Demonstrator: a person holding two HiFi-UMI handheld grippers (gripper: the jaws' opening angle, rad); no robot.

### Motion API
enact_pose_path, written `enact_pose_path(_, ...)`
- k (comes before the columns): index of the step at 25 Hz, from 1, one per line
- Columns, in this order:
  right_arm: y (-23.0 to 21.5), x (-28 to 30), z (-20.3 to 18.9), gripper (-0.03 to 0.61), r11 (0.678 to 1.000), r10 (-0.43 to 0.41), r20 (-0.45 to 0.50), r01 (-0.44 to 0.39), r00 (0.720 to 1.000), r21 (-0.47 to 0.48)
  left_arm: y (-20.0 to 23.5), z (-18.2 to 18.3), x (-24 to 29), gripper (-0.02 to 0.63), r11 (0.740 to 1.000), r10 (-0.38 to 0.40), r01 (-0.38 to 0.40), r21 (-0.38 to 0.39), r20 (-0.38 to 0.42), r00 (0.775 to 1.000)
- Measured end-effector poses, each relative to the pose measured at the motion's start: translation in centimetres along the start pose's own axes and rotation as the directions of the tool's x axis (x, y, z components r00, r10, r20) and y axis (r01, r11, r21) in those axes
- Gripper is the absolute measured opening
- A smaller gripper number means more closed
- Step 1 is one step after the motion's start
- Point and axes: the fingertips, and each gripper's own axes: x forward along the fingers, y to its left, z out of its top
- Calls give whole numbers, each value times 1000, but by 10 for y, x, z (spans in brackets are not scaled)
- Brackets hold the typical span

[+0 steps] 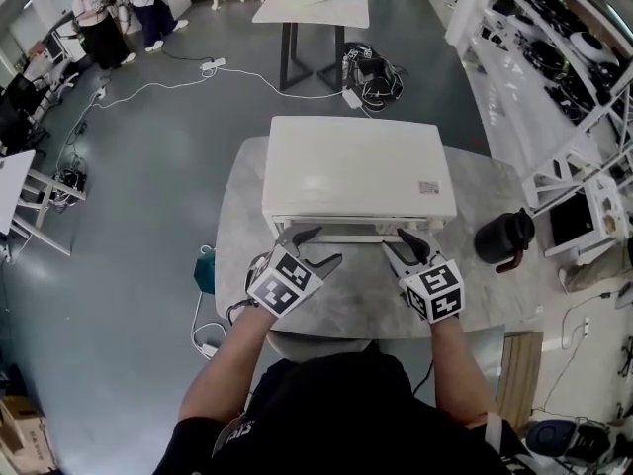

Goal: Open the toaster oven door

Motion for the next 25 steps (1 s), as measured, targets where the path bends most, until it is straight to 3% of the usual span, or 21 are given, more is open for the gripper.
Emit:
enact_pose_path(8,18,-18,-17,146,997,-20,-7,20,1000,74,-28,-15,-11,258,999,-41,41,-8,24,999)
enact_pose_path(14,32,-30,-37,134,989,19,-15,-16,1000,144,-47,-34,-13,250,997,-70,70,-21,-15,997)
enact_pose_path(17,36,-36,-46,113,985,34,-17,-31,999,171,-56,-38,-16,250,995,-82,81,-63,-17,997)
enact_pose_path(25,40,-38,-57,86,980,65,-14,-61,998,188,-65,-5,-34,230,985,-66,82,-152,112,992)
